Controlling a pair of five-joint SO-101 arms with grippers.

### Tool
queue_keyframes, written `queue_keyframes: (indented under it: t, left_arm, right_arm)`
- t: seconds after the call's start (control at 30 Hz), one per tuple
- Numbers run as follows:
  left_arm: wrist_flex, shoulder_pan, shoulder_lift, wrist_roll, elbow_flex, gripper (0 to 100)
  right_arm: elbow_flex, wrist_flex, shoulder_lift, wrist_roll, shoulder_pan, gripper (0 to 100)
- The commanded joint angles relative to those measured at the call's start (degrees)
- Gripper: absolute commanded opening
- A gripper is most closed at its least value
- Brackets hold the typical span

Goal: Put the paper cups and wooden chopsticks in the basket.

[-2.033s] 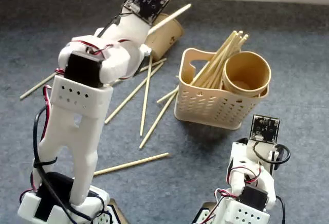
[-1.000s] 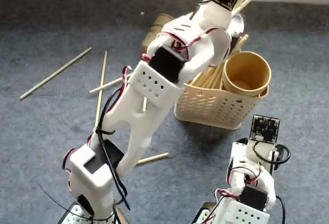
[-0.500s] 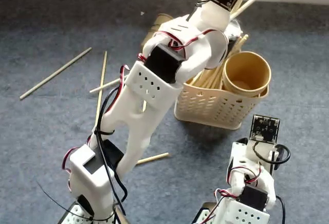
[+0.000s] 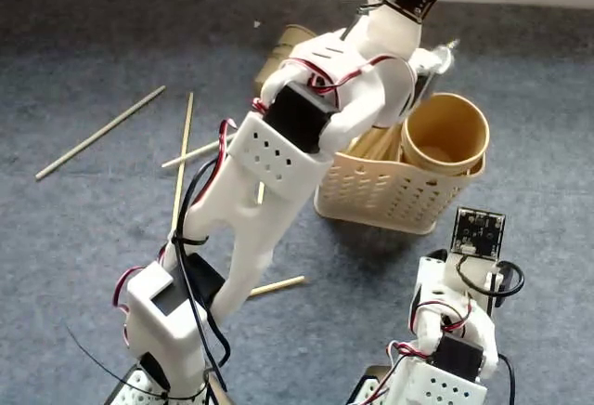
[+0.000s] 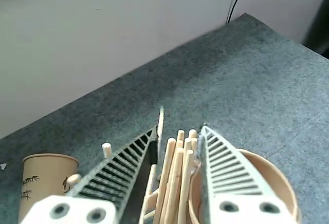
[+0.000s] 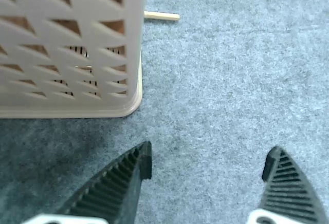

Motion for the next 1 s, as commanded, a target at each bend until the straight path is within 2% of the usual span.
queue_keyframes:
  t: [0.0,0.17,0.3,0.4,0.53,0.6,0.7,0.83,0.9,0.97]
  left_arm:
    - [0.35,0.48,-0.66,-0.88,-2.33,16]
    - [0.70,-0.13,-0.92,-0.88,-2.33,16]
    - [7.21,-4.70,-5.05,-0.88,-2.15,16]
    - [17.67,-11.74,-10.42,-0.88,-2.33,16]
    - [31.56,-27.91,-17.01,-1.85,-1.89,16]
    - [36.66,-35.38,-17.19,-9.05,0.22,16]
    - [36.66,-42.59,-14.73,-20.66,13.32,16]
    - [33.67,-42.95,-7.96,-36.04,33.01,21]
    - [30.15,-41.80,-4.70,-39.03,38.46,25]
    - [26.64,-40.31,-2.15,-39.03,40.75,26]
  right_arm:
    - [4.62,-1.19,-0.31,0.88,-0.40,33.6]
    - [4.62,-1.19,-0.31,0.88,-0.40,33.6]
    - [4.62,-1.19,-0.31,0.88,-0.40,33.6]
    - [4.62,-1.19,-0.31,0.88,-0.40,33.6]
    - [4.62,-1.19,-0.31,0.88,-0.40,33.6]
    - [4.62,-1.19,-0.31,0.88,-0.40,33.6]
    - [4.62,-1.19,-0.31,0.88,-0.40,33.6]
    - [4.62,-1.19,-0.31,0.88,-0.48,33.6]
    - [4.62,-1.19,-0.31,0.88,-0.48,33.6]
    - [4.70,-1.19,-0.31,0.88,-0.48,33.6]
